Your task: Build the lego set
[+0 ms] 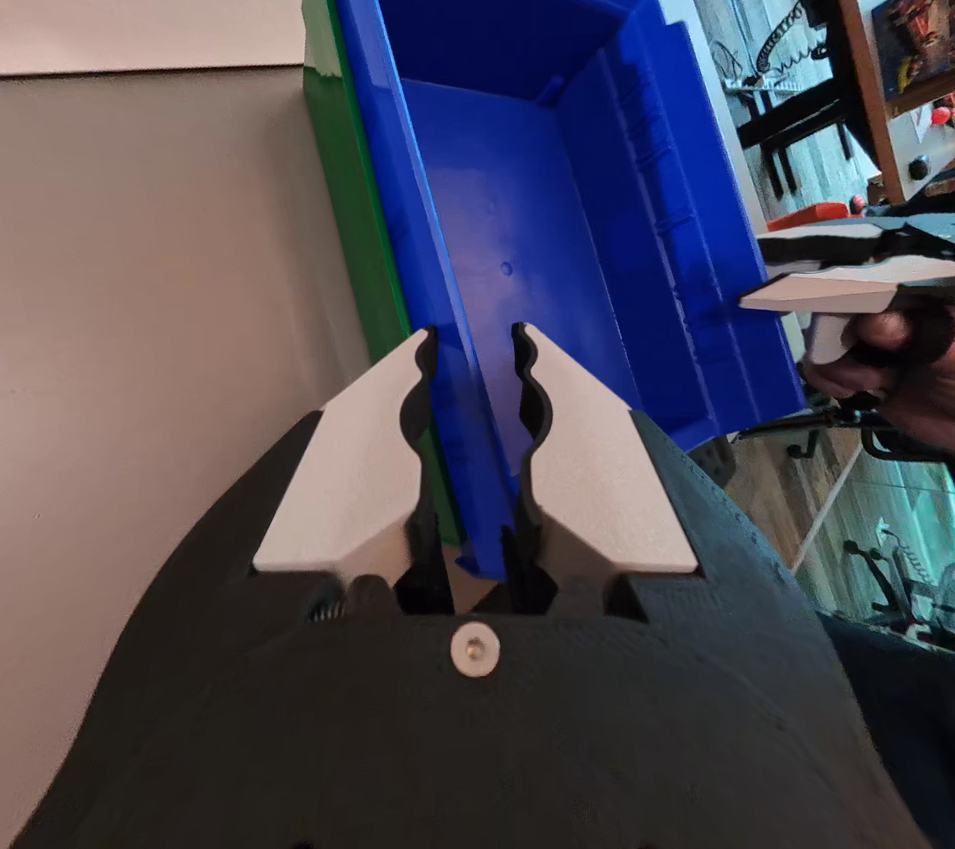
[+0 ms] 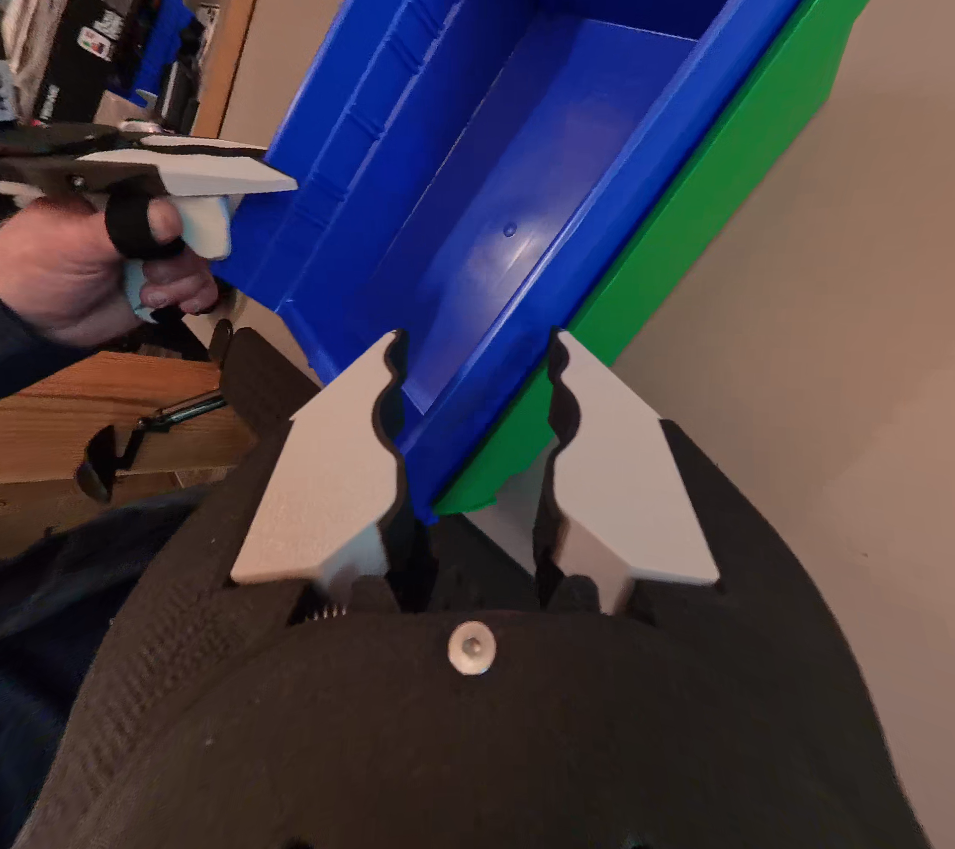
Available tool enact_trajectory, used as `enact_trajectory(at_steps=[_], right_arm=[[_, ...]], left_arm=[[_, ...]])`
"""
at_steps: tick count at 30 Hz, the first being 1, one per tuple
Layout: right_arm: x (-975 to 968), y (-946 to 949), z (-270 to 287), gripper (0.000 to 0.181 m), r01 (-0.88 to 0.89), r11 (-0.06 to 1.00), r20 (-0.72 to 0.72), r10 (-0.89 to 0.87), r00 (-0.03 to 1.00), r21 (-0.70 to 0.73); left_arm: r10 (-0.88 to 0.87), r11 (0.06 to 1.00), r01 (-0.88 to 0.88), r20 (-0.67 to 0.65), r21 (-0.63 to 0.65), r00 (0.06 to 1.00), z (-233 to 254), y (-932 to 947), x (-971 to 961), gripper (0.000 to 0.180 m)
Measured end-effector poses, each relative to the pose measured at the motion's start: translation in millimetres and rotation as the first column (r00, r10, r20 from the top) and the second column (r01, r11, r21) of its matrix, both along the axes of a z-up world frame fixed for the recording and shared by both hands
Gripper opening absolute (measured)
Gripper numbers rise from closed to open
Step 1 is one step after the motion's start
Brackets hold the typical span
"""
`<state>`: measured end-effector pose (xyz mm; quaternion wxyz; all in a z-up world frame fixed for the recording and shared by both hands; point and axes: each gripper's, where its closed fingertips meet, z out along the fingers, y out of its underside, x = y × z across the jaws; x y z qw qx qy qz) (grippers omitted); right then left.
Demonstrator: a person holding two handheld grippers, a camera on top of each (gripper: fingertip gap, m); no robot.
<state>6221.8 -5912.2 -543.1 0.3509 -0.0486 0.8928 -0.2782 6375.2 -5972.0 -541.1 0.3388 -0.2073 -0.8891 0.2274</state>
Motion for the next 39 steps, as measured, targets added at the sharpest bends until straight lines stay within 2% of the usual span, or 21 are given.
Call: enact_trajectory(at_steps=[3, 6, 8, 12, 15, 21, 26, 28, 31, 34, 36, 39], right_arm=[[-3, -2, 10, 0.045, 0.022, 0.998, 0.004, -0.022, 1.0, -0.053], [-3, -10, 1, 0.044, 0.038, 0.999, -0.016, -0.039, 0.999, -0.035], [-3, -16, -2, 0.032, 0.059, 0.997, -0.011, -0.06, 0.998, -0.047], [2, -16, 5, 0.027, 0.036, 0.994, -0.062, -0.043, 0.997, -0.101], [3, -17, 14, 0.027, 0.059, 0.988, -0.047, -0.066, 0.997, -0.14], [-2, -24, 40, 0.026, 0.045, 0.976, -0.09, -0.066, 0.994, -0.215], [-6, -26, 39, 0.026, 0.058, 0.971, -0.119, -0.088, 0.989, -0.232], [-10, -27, 34, 0.027, 0.083, 0.974, -0.096, -0.105, 0.99, -0.209], [-15, -27, 23, 0.027, 0.056, 0.974, -0.188, -0.099, 0.977, -0.218], [-24, -24, 1, 0.025, 0.109, 0.986, -0.106, -0.123, 0.987, -0.124], [-27, -23, -13, 0.024, 0.078, 0.989, -0.161, -0.098, 0.982, -0.126], [-32, -29, -17, 0.026, 0.097, 0.989, -0.13, -0.111, 0.985, -0.113]], left_arm=[[-0.055, 0.998, 0.056, 0.04, -0.022, 0.998, 4, -6, 1, 0.023], [-0.068, 0.997, 0.067, 0.047, 0.032, 0.997, -1, -13, -3, 0.022], [-0.062, 0.998, 0.06, 0.054, 0.029, 0.997, -2, -18, -3, 0.019], [-0.024, 0.998, 0.029, 0.074, -0.056, 0.997, 10, -30, -3, 0.012], [-0.001, 0.99, 0.011, 0.07, -0.141, 0.998, 24, -36, -6, 0.01], [0.061, 0.958, -0.064, -0.019, -0.279, 0.998, 61, -43, -8, 0.01], [0.046, 0.959, -0.051, -0.025, -0.279, 0.999, 55, -47, -12, 0.01], [0.038, 0.978, -0.037, 0.001, -0.206, 0.999, 31, -44, -10, 0.008], [0.043, 0.985, -0.041, 0.012, -0.166, 0.999, 6, -36, -15, 0.008], [0.051, 0.987, -0.05, 0.002, -0.15, 0.999, -8, -37, -20, 0.009], [0.029, 0.989, -0.024, 0.032, -0.146, 0.999, -14, -41, -25, 0.011], [0.023, 0.993, -0.015, 0.067, -0.113, 0.998, -22, -44, -30, 0.011]])
